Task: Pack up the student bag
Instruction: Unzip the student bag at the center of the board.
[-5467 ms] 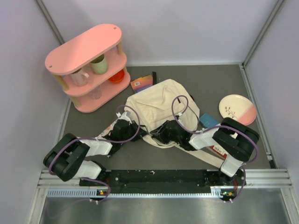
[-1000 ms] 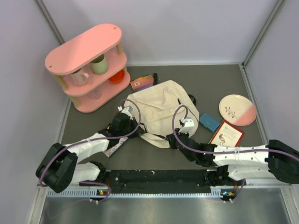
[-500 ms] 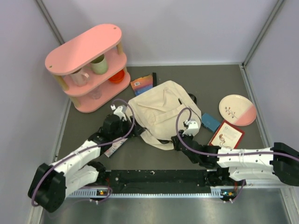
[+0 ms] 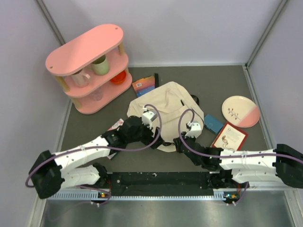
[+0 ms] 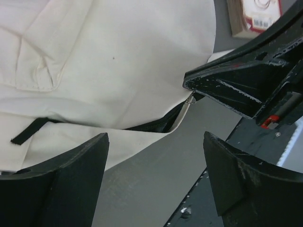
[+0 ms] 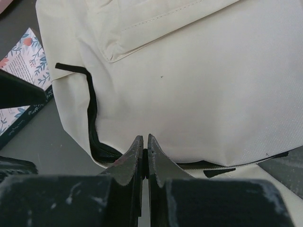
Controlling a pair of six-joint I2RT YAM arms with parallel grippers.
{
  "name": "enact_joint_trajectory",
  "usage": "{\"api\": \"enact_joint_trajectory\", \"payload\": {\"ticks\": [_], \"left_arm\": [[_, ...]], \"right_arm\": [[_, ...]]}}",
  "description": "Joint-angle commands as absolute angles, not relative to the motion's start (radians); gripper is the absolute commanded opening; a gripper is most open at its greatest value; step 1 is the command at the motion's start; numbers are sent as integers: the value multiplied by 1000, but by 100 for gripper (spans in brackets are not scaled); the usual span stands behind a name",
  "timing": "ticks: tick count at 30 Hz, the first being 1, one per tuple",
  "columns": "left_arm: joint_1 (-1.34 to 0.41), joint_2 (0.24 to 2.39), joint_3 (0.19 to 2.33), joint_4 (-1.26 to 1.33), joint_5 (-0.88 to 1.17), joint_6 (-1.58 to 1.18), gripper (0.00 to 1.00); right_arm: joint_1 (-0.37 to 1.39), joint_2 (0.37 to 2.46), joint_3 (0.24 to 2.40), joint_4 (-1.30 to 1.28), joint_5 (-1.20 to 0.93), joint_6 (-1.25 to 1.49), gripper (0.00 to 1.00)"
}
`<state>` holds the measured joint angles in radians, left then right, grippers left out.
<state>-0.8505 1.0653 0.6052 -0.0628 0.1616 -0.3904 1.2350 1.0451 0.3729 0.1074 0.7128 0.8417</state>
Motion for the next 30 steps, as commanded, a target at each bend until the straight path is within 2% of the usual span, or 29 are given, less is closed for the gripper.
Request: {"api": "enact_joint_trajectory", "payload": {"ticks": [1,7,8,16,19,23,30], "left_arm": [[-914,1160,695,-106,63,-209,85],[-933,1267,729,-29,66,-129,82],[-942,1278,726,-14,86,-92,79],[-971,1338,670,190,112,-64,77],[-971,1364,664,250,147,-63,66],[-973,1411,683,227,164,-61,58],[-971,1408,641,265,212,-78,57]], "right_arm": [[1239,1028,370,127,723,862,0],[1238,994,359,123,729,865,0],[1238,993,359,118,730,867,0],[1233,983,356,114,724,877,0],[1232,980,353,114,727,880,0],[1233,969,353,112,729,881,0],[1229,969,353,109,732,882,0]]}}
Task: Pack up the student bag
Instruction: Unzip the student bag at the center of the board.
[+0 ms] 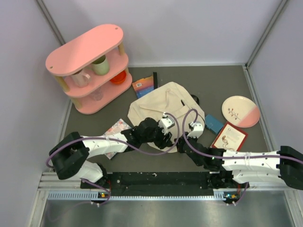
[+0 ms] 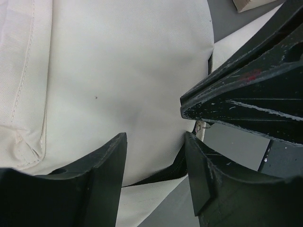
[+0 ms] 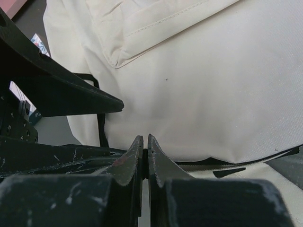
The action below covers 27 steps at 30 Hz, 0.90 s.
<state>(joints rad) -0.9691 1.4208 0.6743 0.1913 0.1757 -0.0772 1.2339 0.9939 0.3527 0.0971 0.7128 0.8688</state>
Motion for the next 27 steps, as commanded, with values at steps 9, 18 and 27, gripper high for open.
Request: {"api": "enact_joint_trajectory", "payload": {"ticks": [9,18,27], "left_arm": [[-971,1331,603,292,273,-66,60],[-973,1482,686,261,290,-75,57],[-971,1468,706,221,264,-86,12]], "right_arm": [[1223,976,359,107,732,888,0],[1223,966,362,104,727,885,0],[1223,959,356,92,732,884,0]]}}
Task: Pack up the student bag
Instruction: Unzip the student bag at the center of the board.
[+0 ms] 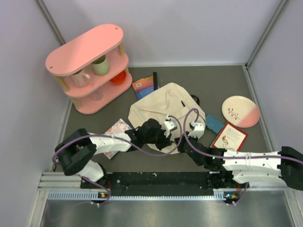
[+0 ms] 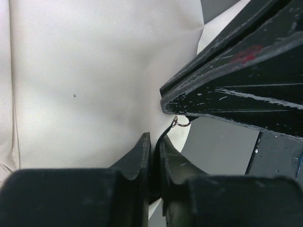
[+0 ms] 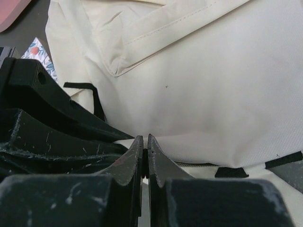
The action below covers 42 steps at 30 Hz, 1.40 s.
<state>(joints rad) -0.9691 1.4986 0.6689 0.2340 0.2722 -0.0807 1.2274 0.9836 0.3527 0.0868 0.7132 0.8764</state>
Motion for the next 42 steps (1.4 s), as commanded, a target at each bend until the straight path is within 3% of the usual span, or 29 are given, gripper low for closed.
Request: {"api": "enact_joint_trajectory", "payload": {"ticks": [1,2,26,31,32,36,42], "left_arm": [[-971,1465,709,213,261,-86,7],[-971,1462,710,207,258,-86,0],[-916,1051,414,106,-87,-277,0],[-891,957,405,48,-80,-318,0],[-891,939,403,46,-52,-322,2],[-891,914,403,57,-8,-342,42],[-893,833,448,6,100,-362,54]], "right_arm": [[1223,960,356,86,735,885,0],[1223,960,354,84,739,885,0],[1081,851,308,46,755,871,0],[1069,816,305,20,744,873,0],[1069,813,307,23,724,867,0],[1069,819,328,28,672,825,0],[1068,796,362,9,609,761,0]]}}
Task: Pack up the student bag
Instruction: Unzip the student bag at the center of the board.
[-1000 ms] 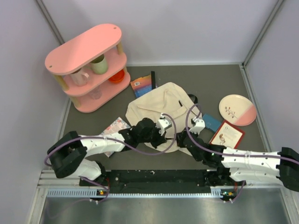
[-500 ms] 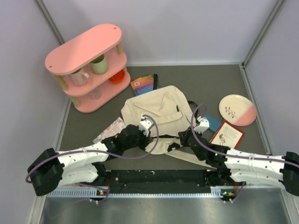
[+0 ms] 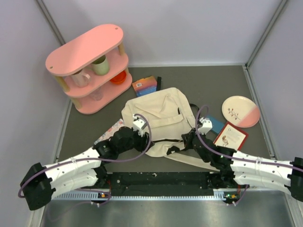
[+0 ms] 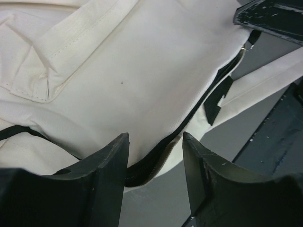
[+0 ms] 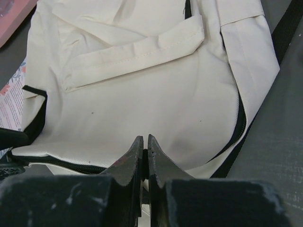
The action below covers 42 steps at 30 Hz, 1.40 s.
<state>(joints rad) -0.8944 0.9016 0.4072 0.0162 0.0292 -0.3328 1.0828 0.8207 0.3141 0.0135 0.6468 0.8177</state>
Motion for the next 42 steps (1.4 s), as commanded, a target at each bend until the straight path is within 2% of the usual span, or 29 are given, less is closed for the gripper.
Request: {"api": "enact_joint_trajectory", "payload": {"ticks": [1,6,7,12,14,27,32,34,37,38,40,41,42], "left_arm": [[-891,818,448,3,100,-364,57],[-891,703,449,5,112,-353,68],[-893,695,457,5,112,-344,81],[-891,732,521,6,164,-311,85],[-894,800,554,20,236,-293,98],[-936,1305,827,5,344,-184,98],[-945,1453,905,-34,356,-187,93],[-945,1486,926,-43,351,-195,89],[-945,1505,946,-78,324,-198,59],[-945,1508,946,-81,313,-196,42],[-945,1506,937,-100,289,-199,20],[-945,1502,921,-101,287,-202,4],[-945,1490,908,-100,287,-215,0]], "right_arm": [[1068,799,370,11,600,750,0],[1068,851,408,3,548,738,0],[1068,868,426,3,543,738,0],[1069,894,474,-29,519,749,0],[1069,905,489,-41,506,756,0],[1069,841,515,-178,586,864,0],[1060,818,541,-213,581,844,0],[1028,824,548,-224,549,842,0],[953,839,535,-218,473,830,0],[930,841,532,-216,457,822,0],[860,841,522,-213,408,812,0],[838,841,519,-206,393,808,0],[818,842,512,-201,371,804,0]]}}
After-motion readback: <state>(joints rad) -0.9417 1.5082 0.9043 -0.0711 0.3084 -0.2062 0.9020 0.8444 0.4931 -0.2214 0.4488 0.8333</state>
